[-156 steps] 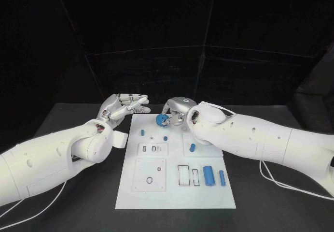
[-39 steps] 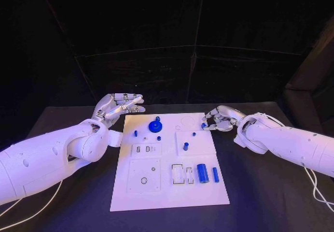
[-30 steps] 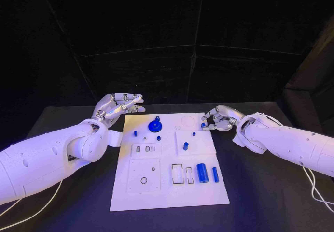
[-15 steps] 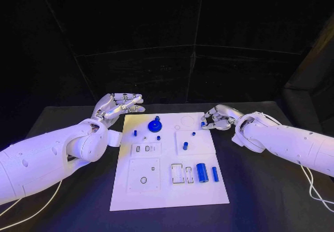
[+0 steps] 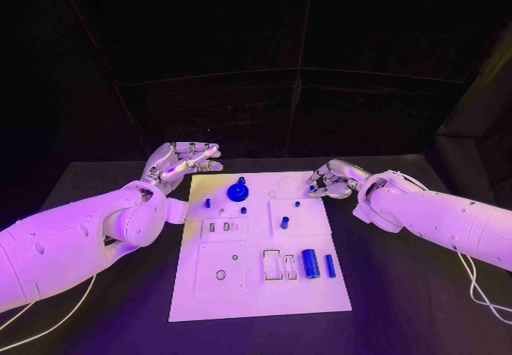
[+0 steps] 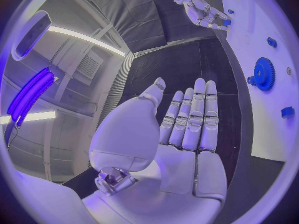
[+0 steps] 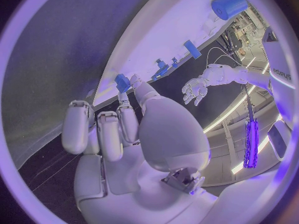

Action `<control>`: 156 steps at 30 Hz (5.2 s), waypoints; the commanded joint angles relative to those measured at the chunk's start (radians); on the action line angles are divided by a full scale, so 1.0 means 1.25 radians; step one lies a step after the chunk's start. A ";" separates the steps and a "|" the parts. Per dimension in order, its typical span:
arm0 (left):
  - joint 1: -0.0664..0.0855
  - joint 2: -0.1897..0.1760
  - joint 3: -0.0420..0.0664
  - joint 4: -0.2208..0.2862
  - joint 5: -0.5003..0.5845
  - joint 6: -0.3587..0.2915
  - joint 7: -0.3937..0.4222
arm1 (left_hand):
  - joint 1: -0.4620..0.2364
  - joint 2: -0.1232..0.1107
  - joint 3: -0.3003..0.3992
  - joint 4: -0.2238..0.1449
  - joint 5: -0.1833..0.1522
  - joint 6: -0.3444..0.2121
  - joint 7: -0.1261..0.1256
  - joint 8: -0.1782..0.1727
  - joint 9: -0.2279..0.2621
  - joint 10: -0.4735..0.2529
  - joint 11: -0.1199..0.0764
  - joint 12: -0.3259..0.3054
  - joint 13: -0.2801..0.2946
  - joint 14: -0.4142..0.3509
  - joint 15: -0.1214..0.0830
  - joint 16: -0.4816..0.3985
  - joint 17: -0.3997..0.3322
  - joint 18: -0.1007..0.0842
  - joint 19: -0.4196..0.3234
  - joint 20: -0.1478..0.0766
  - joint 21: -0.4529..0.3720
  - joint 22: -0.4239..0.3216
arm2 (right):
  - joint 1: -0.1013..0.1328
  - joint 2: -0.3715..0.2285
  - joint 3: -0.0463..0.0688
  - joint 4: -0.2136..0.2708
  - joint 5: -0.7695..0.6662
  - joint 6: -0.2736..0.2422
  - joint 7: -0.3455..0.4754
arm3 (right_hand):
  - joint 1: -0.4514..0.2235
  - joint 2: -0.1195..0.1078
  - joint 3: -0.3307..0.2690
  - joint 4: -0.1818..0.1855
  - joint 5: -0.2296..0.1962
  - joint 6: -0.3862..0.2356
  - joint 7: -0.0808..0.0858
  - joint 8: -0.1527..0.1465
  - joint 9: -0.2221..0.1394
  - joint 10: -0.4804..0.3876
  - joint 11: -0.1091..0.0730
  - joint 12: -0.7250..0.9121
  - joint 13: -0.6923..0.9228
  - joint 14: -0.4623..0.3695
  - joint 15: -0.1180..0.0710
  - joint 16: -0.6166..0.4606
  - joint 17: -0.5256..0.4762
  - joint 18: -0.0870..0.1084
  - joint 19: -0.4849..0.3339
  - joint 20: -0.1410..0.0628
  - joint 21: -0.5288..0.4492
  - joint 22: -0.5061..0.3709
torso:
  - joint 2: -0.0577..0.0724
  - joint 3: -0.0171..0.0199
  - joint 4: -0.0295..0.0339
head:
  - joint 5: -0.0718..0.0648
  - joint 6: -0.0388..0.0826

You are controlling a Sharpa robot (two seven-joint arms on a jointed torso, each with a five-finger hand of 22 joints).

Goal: Assemble the parts on the task board

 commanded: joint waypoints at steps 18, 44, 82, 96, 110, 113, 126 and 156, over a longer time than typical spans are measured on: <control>0.001 0.000 0.001 0.001 -0.003 0.011 -0.002 | 0.002 0.004 -0.001 -0.005 0.002 0.004 -0.001 -0.001 0.000 0.002 -0.003 -0.001 0.000 -0.002 0.000 -0.004 0.001 0.005 -0.002 0.002 -0.005 -0.001 | 0.001 -0.002 0.000 0.002 -0.019 0.003 -0.017 | -0.010 0.004 0.002 0.002 -0.009 0.012 -0.003 0.001 -0.001 0.002 -0.003 0.002 0.048 0.058 -0.005 0.005 0.084 -0.010 0.003 -0.002 0.005 0.002 | 0.000 0.0003 -0.0009 | 0.000 -0.002; 0.001 -0.001 0.001 0.002 -0.003 0.009 0.001 | 0.002 0.004 -0.001 -0.006 0.002 0.004 -0.001 -0.002 0.000 0.002 -0.003 -0.002 0.000 -0.002 0.000 -0.004 0.001 0.005 -0.002 0.002 -0.006 -0.002 | 0.001 0.000 0.000 0.000 -0.037 0.004 -0.020 | -0.009 0.020 0.018 -0.002 -0.011 0.060 -0.019 0.017 0.003 0.005 -0.016 0.006 0.052 0.059 -0.015 0.006 0.088 -0.011 0.006 -0.010 0.007 0.007 | 0.000 0.0006 -0.0009 | -0.001 -0.004; 0.002 -0.003 0.001 0.003 0.014 -0.002 0.000 | 0.002 0.006 0.000 -0.006 0.002 0.004 -0.001 -0.002 0.000 0.002 -0.003 -0.002 -0.001 -0.002 0.000 -0.005 0.002 0.005 -0.002 0.002 -0.006 -0.002 | 0.022 0.033 0.004 0.280 -0.153 -0.105 -0.269 | -0.019 0.039 0.056 -0.007 -0.034 0.101 -0.035 0.015 0.000 0.002 -0.031 -0.007 0.044 0.058 -0.029 0.003 0.083 -0.011 0.007 -0.025 0.007 0.008 | -0.003 -0.0023 0.0005 | 0.029 -0.006; 0.002 0.001 0.001 -0.003 0.017 -0.002 0.000 | 0.002 0.006 0.000 -0.006 0.002 0.004 -0.001 -0.002 0.000 0.002 -0.003 -0.002 -0.001 -0.002 0.000 -0.005 0.002 0.005 -0.002 0.002 -0.006 -0.002 | 0.022 0.158 0.002 0.256 -0.235 -0.040 -0.349 | -0.025 0.033 0.058 -0.008 -0.036 0.097 -0.032 0.010 -0.002 0.000 -0.029 -0.010 0.042 0.058 -0.029 0.001 0.080 -0.011 0.007 -0.025 0.006 0.006 | -0.003 -0.0033 -0.0009 | 0.054 -0.013; 0.002 0.006 0.001 -0.006 0.017 -0.002 0.000 | 0.002 0.006 0.001 -0.007 0.002 0.004 -0.001 -0.002 0.000 0.003 -0.003 -0.002 0.000 -0.001 0.000 -0.005 0.002 0.005 -0.002 0.002 -0.006 -0.003 | 0.006 0.209 -0.003 0.225 -0.277 -0.028 -0.372 | -0.026 0.033 0.063 -0.009 -0.029 0.098 -0.032 0.008 -0.002 0.001 -0.029 -0.009 0.043 0.058 -0.029 0.001 0.080 -0.011 0.007 -0.025 0.006 0.006 | -0.003 -0.0024 -0.0006 | 0.060 -0.018; 0.002 0.007 0.001 -0.006 0.017 -0.002 0.000 | 0.002 0.006 0.001 -0.007 0.002 0.004 -0.001 -0.002 0.000 0.003 -0.003 -0.002 0.000 -0.001 0.000 -0.005 0.002 0.005 -0.002 0.002 -0.006 -0.003 | 0.001 0.215 -0.003 0.221 -0.280 -0.026 -0.370 | -0.026 0.033 0.063 -0.009 -0.029 0.098 -0.032 0.008 -0.002 0.001 -0.029 -0.009 0.043 0.058 -0.029 0.001 0.080 -0.011 0.007 -0.025 0.006 0.006 | -0.003 -0.0021 -0.0002 | 0.062 -0.018; 0.002 0.007 0.001 -0.009 0.017 0.001 -0.002 | 0.002 0.006 0.001 -0.007 0.002 0.004 -0.001 -0.002 0.000 0.003 -0.003 -0.002 0.000 -0.001 0.000 -0.005 0.002 0.005 -0.002 0.002 -0.006 -0.003 | -0.017 0.227 -0.004 0.217 -0.286 -0.013 -0.367 | -0.028 0.033 0.065 -0.009 -0.025 0.097 -0.032 0.006 -0.003 0.001 -0.029 -0.009 0.043 0.057 -0.028 0.000 0.077 -0.011 0.006 -0.025 0.005 0.005 | -0.003 -0.0030 -0.0008 | 0.069 -0.022; 0.002 0.009 0.001 -0.012 0.017 0.004 -0.002 | 0.002 0.007 0.001 -0.007 0.002 0.004 -0.001 -0.002 0.000 0.003 -0.003 -0.002 0.000 -0.001 0.000 -0.006 0.002 0.005 -0.002 0.002 -0.006 -0.003 | -0.029 0.205 -0.005 0.235 -0.286 0.030 -0.367 | -0.033 0.024 0.066 -0.012 -0.023 0.092 -0.029 0.000 -0.004 -0.001 -0.027 -0.012 0.041 0.057 -0.027 -0.001 0.075 -0.011 0.006 -0.025 0.004 0.003 | -0.003 -0.0028 -0.0025 | 0.071 -0.027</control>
